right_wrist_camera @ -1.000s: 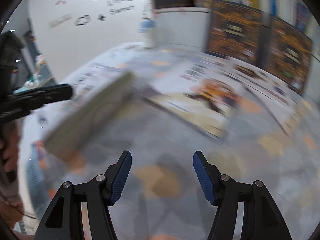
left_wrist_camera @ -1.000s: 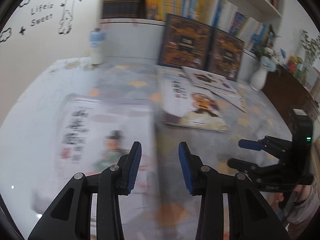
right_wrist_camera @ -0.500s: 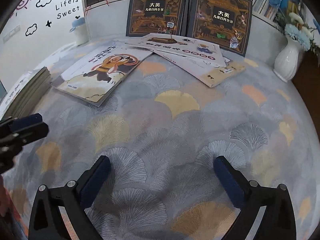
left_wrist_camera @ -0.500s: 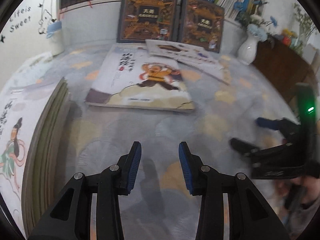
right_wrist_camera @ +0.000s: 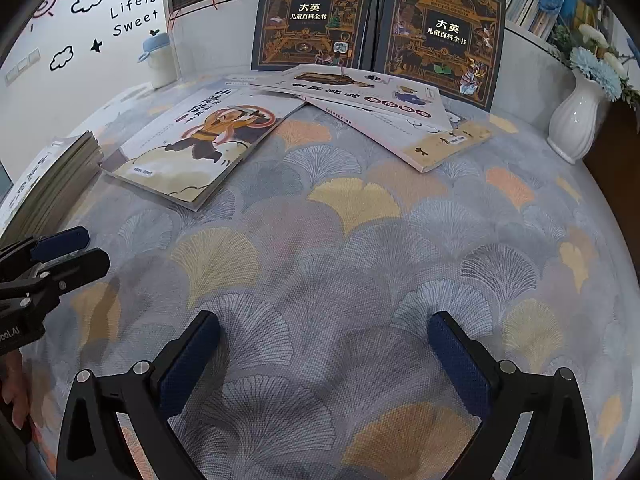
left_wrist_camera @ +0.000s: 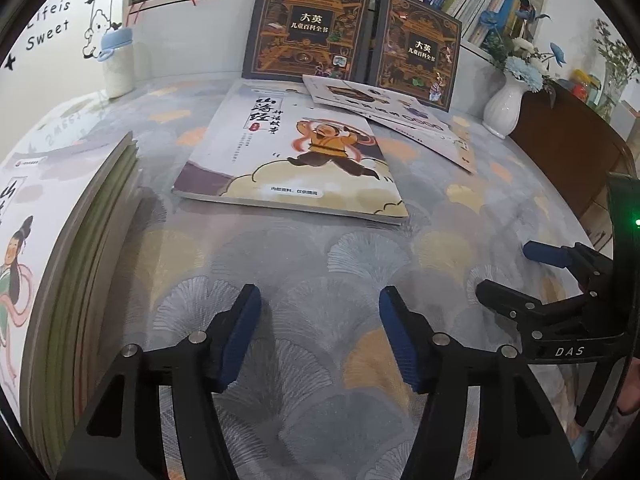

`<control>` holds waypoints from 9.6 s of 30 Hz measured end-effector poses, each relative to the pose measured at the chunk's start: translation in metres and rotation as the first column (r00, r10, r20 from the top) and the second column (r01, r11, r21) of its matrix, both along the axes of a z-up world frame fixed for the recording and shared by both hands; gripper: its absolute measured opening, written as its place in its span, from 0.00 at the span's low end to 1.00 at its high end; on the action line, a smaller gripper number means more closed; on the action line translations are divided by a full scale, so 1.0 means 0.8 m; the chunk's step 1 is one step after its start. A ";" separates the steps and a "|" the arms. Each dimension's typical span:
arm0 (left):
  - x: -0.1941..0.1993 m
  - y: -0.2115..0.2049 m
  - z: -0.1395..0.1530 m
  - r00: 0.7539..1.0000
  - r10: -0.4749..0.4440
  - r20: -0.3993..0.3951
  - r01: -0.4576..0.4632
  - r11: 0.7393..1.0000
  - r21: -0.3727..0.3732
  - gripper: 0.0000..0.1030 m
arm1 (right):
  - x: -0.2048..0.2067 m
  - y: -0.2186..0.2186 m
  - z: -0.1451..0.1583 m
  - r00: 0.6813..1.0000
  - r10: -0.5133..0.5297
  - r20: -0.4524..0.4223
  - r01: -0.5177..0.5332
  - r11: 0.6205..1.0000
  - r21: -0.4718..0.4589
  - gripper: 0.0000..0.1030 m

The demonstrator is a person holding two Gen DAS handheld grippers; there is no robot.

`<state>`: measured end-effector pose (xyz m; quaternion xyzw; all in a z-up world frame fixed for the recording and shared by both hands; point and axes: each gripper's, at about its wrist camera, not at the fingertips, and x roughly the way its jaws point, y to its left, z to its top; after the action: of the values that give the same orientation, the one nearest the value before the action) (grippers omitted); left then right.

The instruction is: Organize books

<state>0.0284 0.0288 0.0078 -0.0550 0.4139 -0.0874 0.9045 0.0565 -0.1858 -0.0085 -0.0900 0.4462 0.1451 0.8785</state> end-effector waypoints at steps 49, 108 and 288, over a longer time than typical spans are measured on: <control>0.001 -0.004 -0.002 1.000 -0.015 0.005 0.015 1.000 -0.013 0.67 | 0.002 0.001 0.002 1.000 0.006 0.010 -0.006 1.000 -0.019 1.00; -0.001 -0.016 -0.003 1.000 -0.020 0.010 0.020 1.000 -0.004 0.73 | 0.003 -0.001 0.001 1.000 0.009 0.002 -0.009 1.000 -0.001 1.00; -0.018 -0.024 -0.004 0.972 -0.192 -0.135 0.149 0.948 -0.280 0.24 | -0.002 -0.131 -0.010 0.929 0.297 -0.222 -0.079 0.742 0.665 0.19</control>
<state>0.0142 0.0096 0.0049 -0.1475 0.4728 -0.2160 0.8414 0.0547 -0.2907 -0.0166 0.1969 0.4911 0.3910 0.7531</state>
